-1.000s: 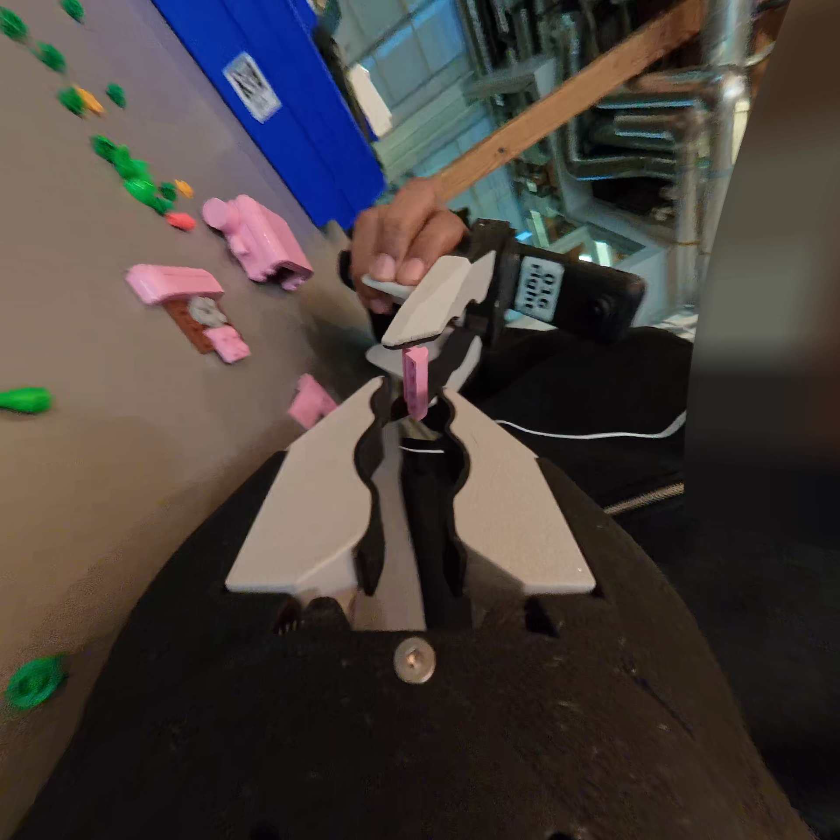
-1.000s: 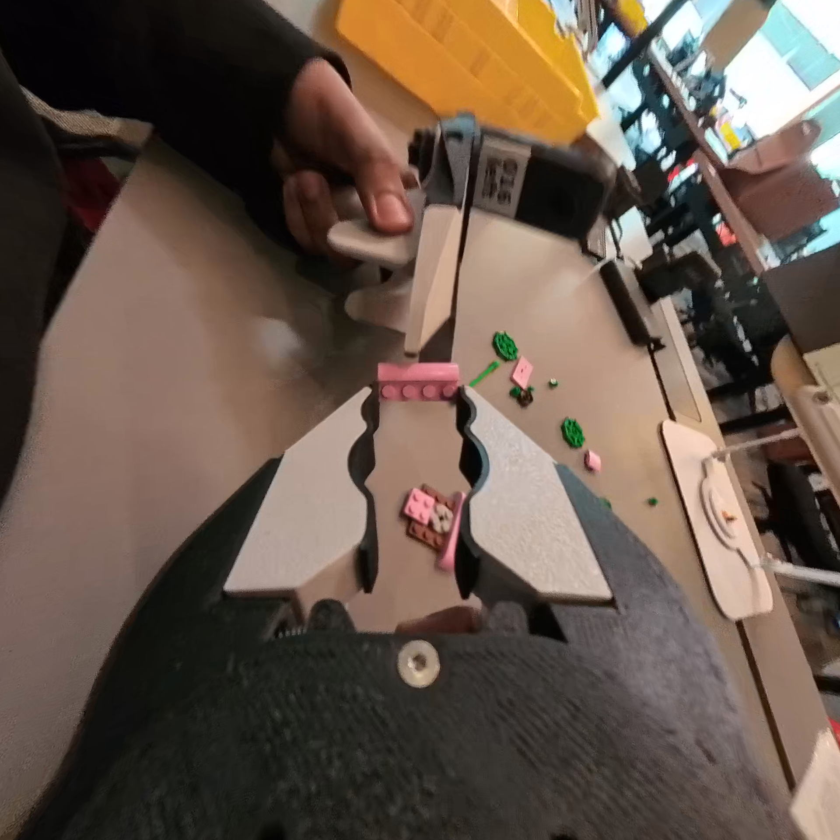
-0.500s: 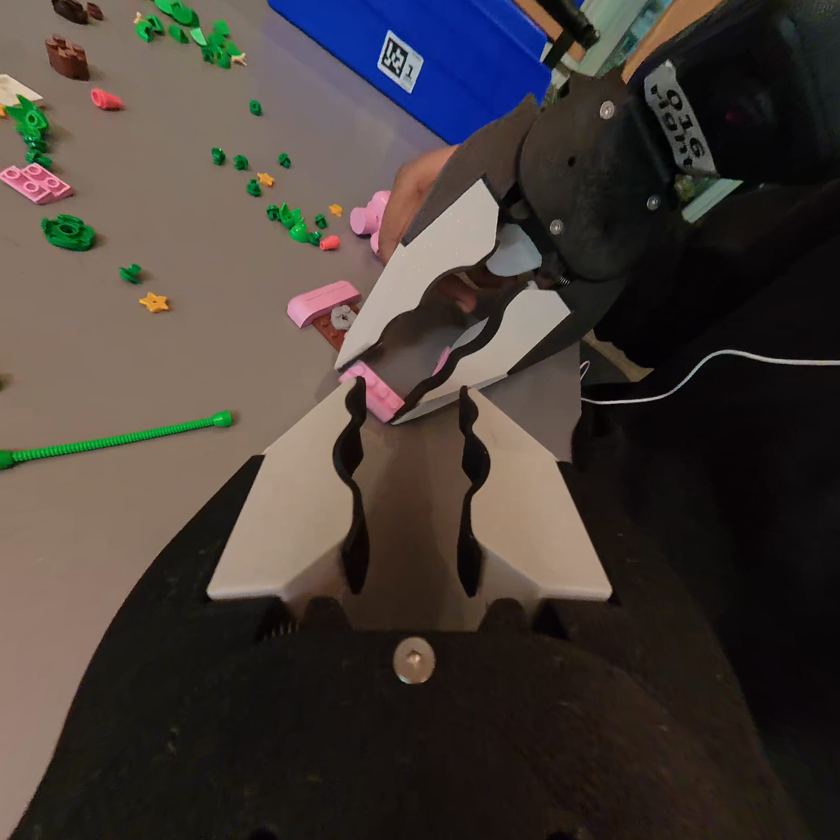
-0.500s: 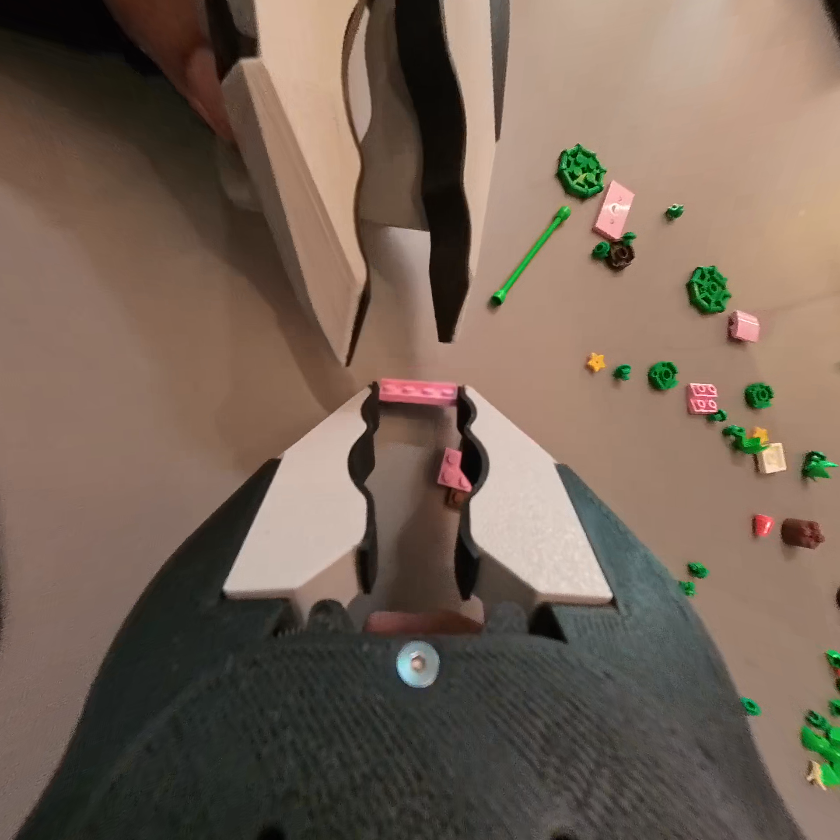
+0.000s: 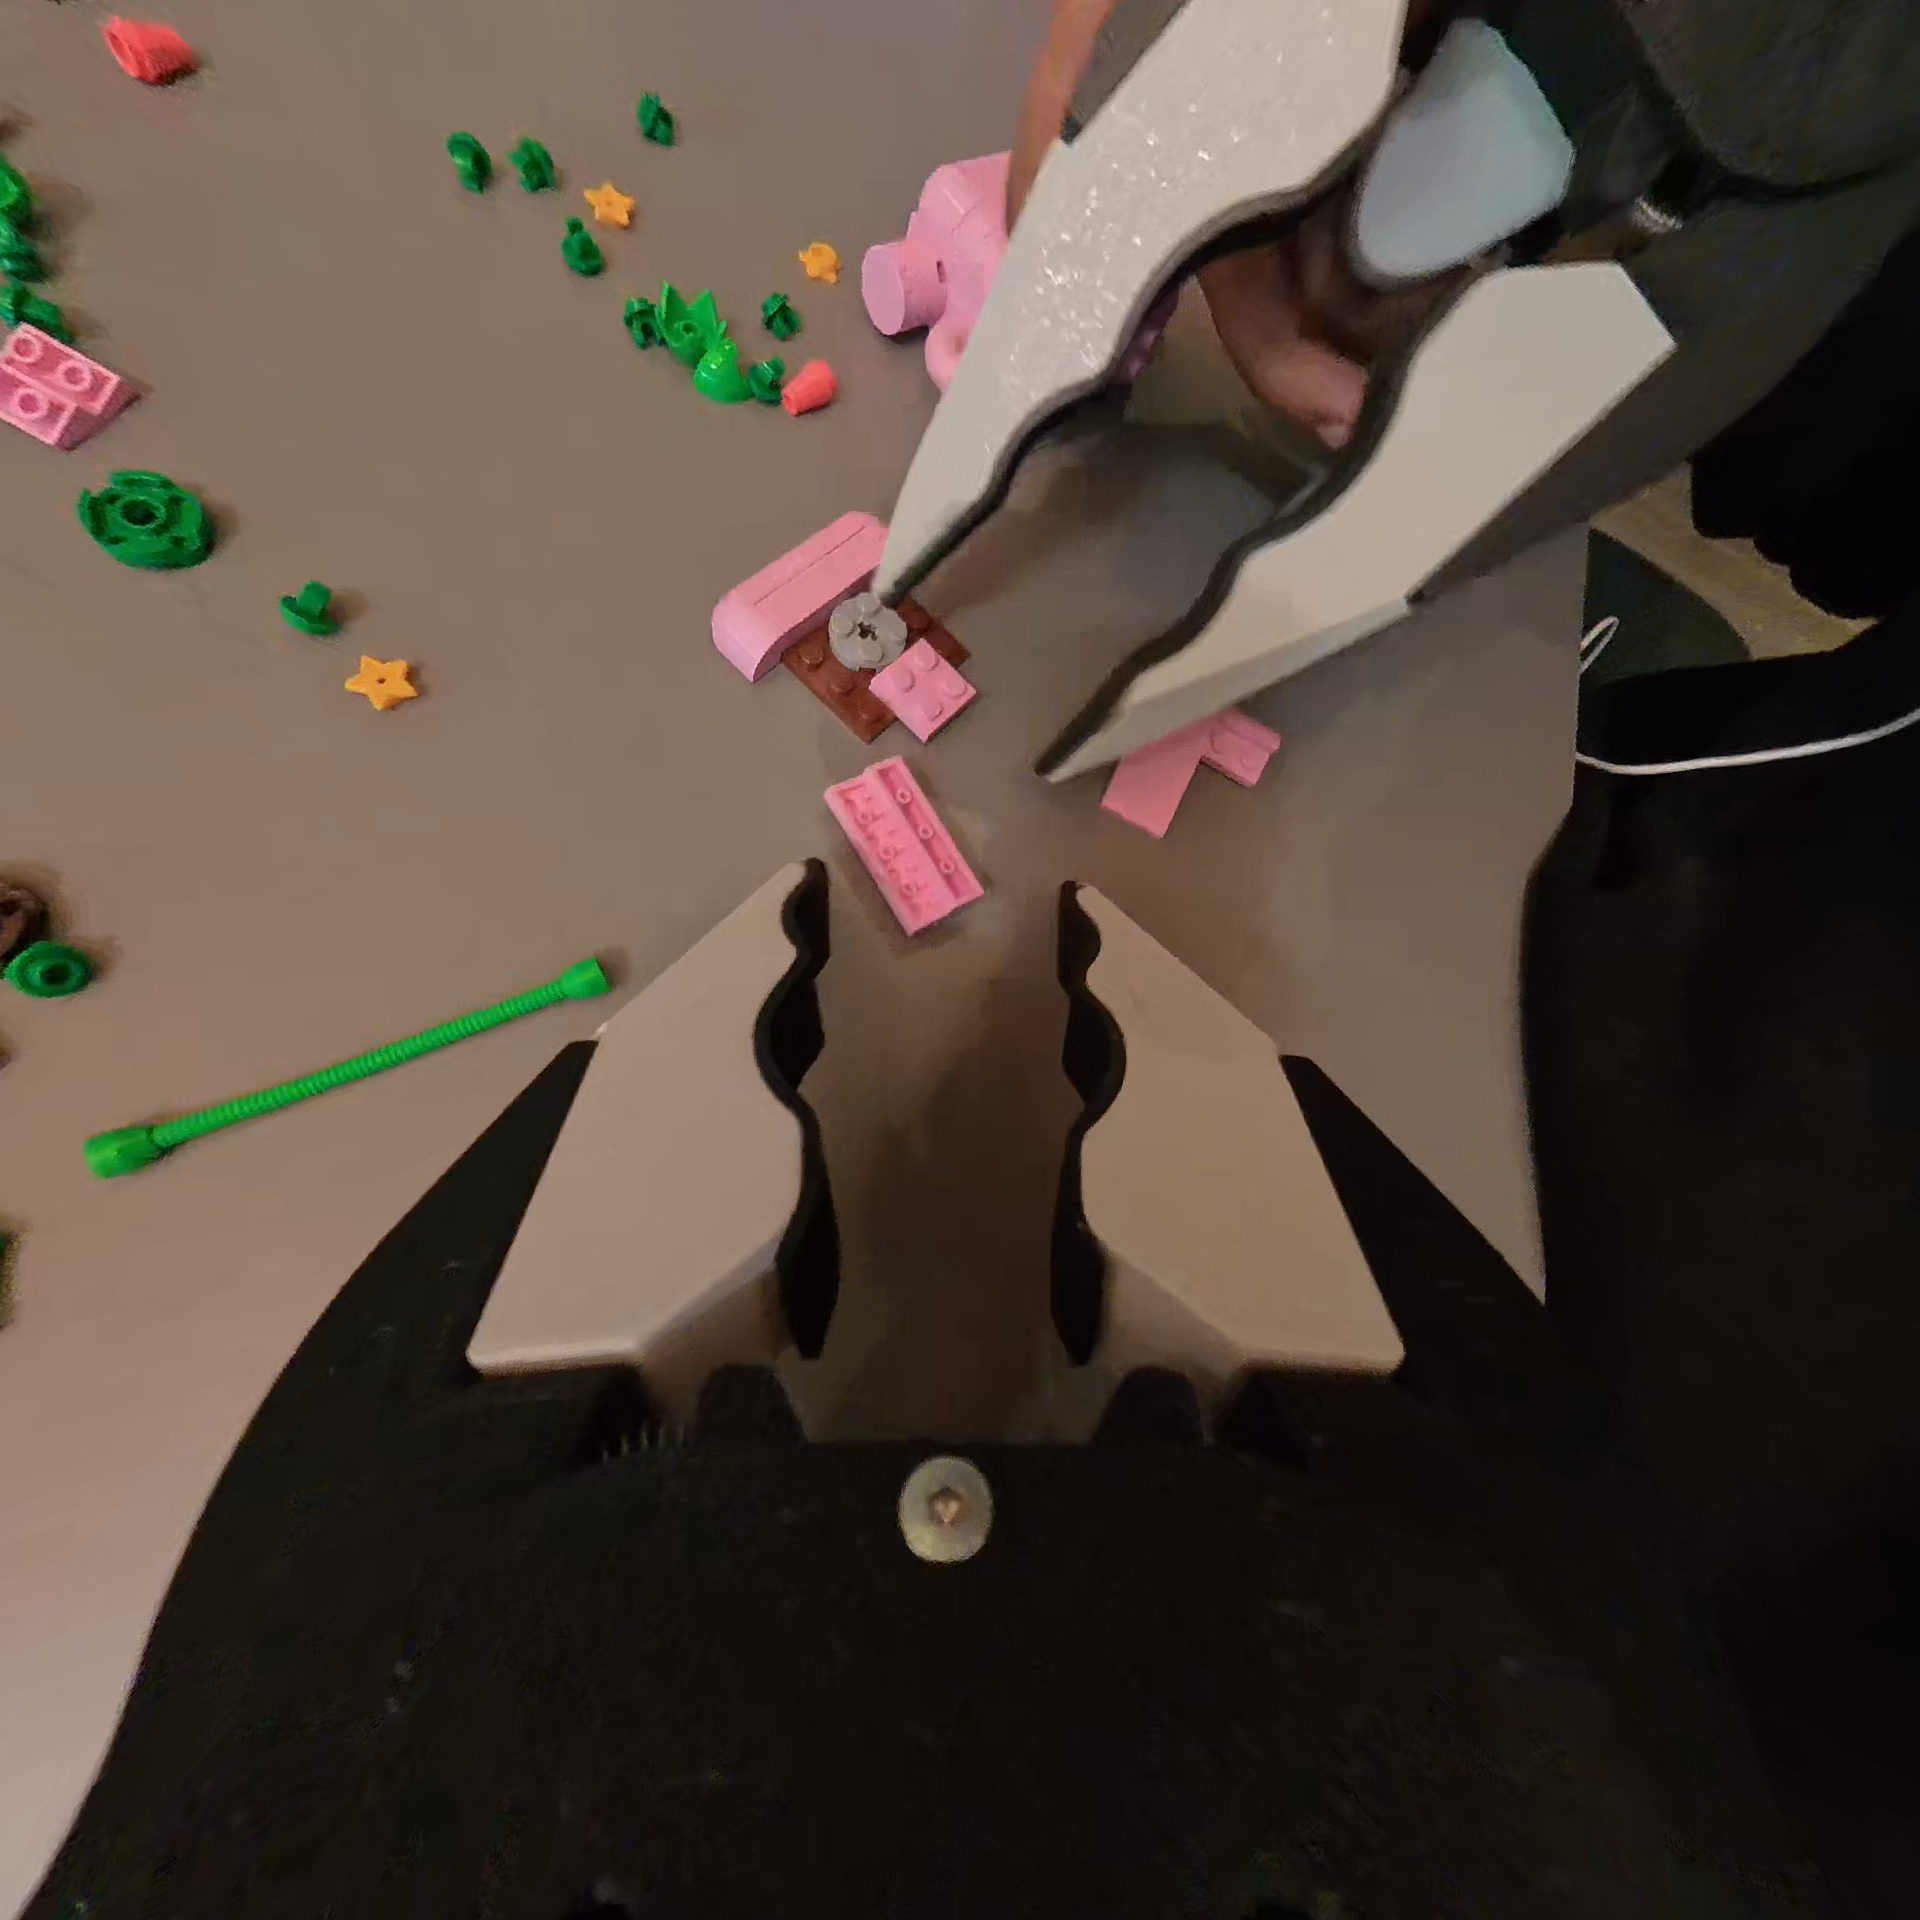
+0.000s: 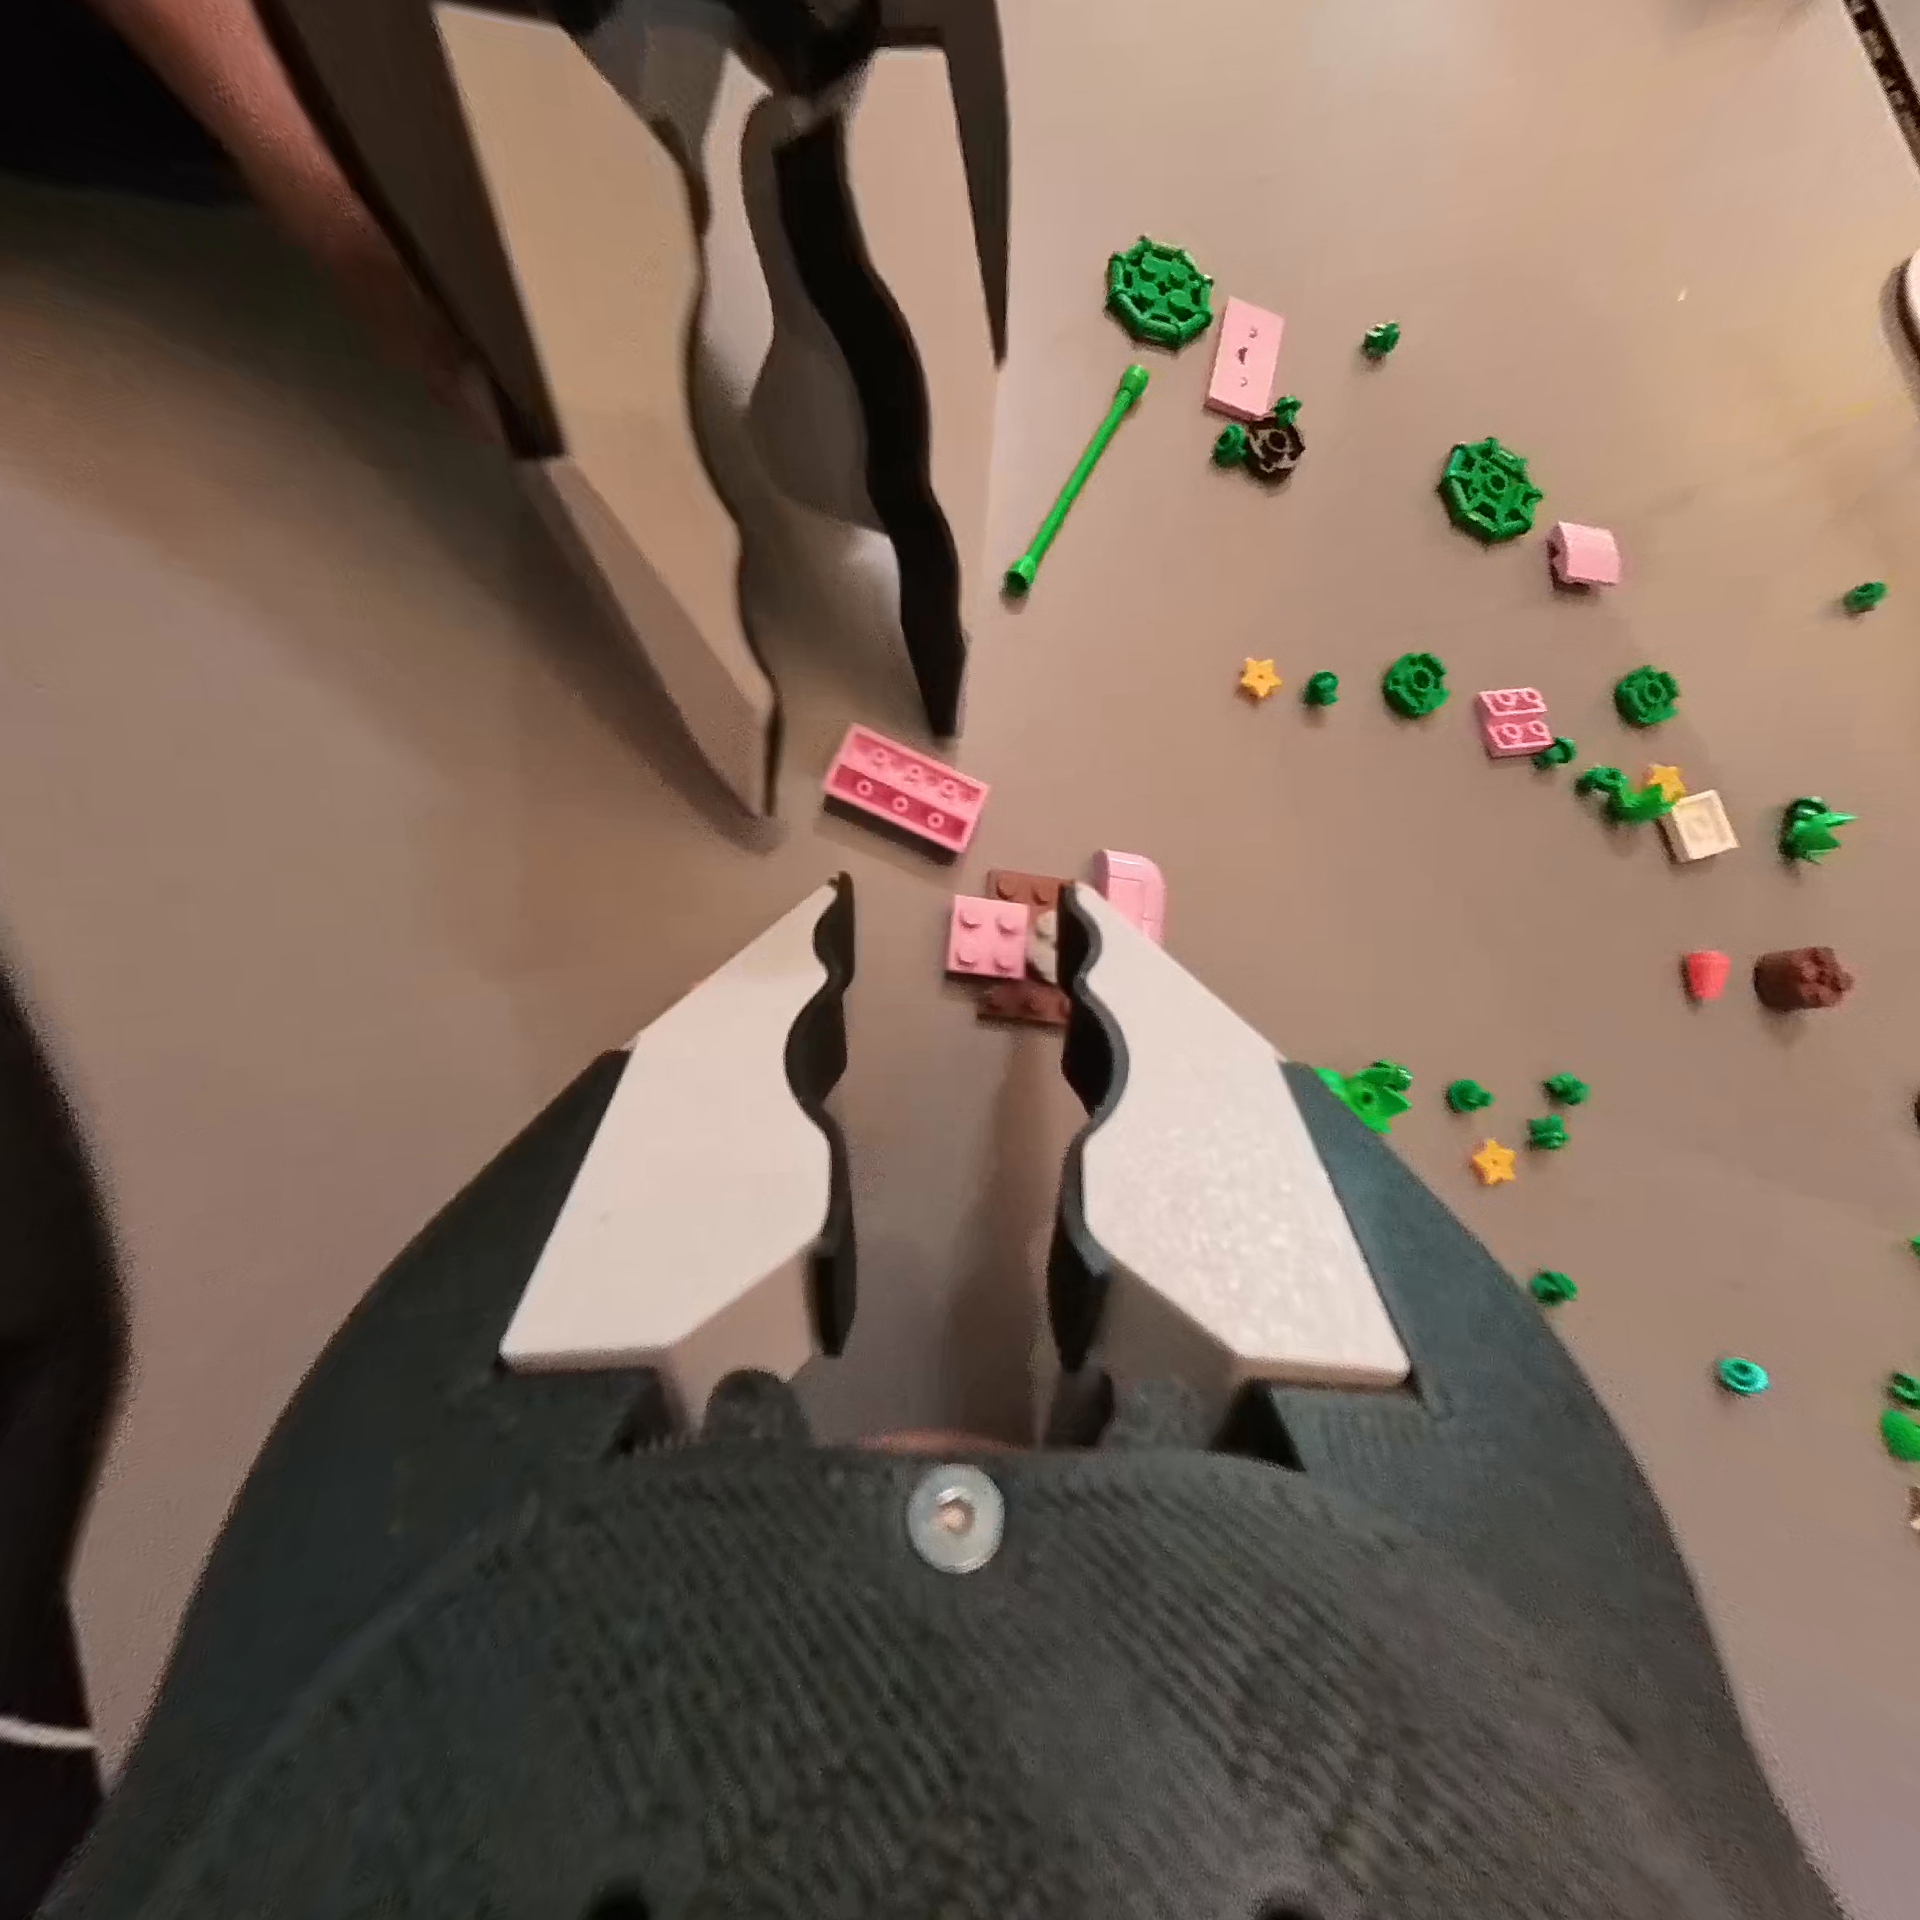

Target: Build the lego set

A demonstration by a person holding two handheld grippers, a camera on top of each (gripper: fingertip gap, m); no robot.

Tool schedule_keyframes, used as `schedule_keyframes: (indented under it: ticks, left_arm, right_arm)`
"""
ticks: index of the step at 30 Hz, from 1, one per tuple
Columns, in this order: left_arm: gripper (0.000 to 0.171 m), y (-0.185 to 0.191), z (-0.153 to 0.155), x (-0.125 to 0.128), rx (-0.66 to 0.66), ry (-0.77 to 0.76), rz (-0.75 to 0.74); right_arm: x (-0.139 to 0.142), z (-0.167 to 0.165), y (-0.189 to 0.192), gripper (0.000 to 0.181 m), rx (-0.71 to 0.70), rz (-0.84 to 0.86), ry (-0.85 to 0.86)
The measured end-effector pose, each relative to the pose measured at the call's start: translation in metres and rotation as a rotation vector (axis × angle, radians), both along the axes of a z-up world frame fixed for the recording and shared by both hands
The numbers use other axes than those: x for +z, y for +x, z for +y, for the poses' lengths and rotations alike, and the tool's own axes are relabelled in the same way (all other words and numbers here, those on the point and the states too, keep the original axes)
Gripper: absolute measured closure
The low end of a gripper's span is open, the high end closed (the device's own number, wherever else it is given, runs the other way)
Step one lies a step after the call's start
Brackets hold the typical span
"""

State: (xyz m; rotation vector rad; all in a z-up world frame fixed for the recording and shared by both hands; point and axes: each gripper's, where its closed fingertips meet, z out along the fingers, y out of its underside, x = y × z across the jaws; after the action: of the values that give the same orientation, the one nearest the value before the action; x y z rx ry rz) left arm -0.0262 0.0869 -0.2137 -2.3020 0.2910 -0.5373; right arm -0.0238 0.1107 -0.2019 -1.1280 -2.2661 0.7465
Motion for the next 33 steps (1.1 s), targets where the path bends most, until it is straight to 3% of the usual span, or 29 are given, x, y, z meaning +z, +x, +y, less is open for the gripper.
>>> schedule_keyframes:
  ticks: [3, 7, 11, 14, 19, 22, 26, 33]
  left_arm:
    - [0.156, 0.0, 0.003, -0.003, 0.039, -0.028, -0.04]
    - [0.165, 0.004, 0.004, -0.001, 0.071, -0.043, -0.128]
    - [0.17, 0.003, 0.008, 0.016, 0.096, 0.082, -0.094]
    - [0.17, -0.004, 0.009, 0.025, 0.133, 0.161, 0.034]
    - [0.171, -0.024, 0.012, 0.048, 0.233, 0.352, 0.39]
    - [0.171, -0.029, 0.012, 0.062, 0.27, 0.447, 0.577]
    - [0.171, -0.034, 0.009, 0.081, 0.33, 0.535, 0.799]
    - [0.17, -0.031, 0.007, 0.088, 0.335, 0.563, 0.941]
  right_arm:
    - [-0.002, -0.006, 0.001, 0.144, 0.008, 0.013, 0.005]
    - [0.0, -0.008, -0.001, 0.144, -0.009, 0.029, -0.035]
    - [0.012, -0.003, -0.009, 0.153, -0.092, 0.07, -0.133]
    - [0.026, 0.002, -0.013, 0.158, -0.151, 0.115, -0.239]
    - [0.05, 0.002, -0.013, 0.178, -0.145, 0.248, -0.28]
    - [0.061, -0.001, -0.016, 0.175, -0.212, 0.24, -0.501]
    - [0.074, -0.01, -0.023, 0.159, -0.37, 0.138, -1.079]
    - [0.088, -0.008, -0.033, 0.164, -0.471, 0.2, -1.492]
